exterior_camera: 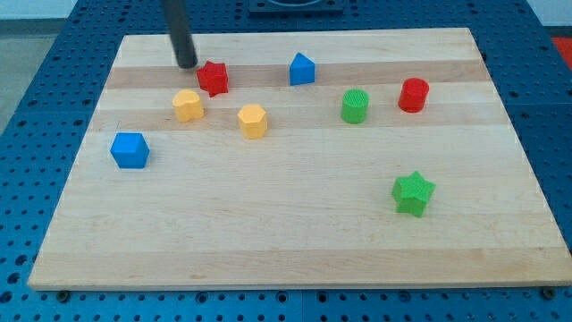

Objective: Push the red star towards the blue triangle

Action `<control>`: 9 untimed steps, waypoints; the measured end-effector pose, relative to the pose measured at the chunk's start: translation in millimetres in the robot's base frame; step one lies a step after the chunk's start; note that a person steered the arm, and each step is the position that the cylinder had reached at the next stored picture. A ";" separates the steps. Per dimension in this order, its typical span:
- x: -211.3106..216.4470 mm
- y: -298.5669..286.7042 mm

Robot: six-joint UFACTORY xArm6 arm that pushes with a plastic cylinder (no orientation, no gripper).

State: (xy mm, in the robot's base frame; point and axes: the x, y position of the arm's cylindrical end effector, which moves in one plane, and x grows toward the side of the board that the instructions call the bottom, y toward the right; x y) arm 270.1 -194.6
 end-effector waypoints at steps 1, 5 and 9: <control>15.3 -0.6; 1.7 6.3; 56.7 112.2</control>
State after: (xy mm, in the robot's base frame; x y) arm 326.8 -82.3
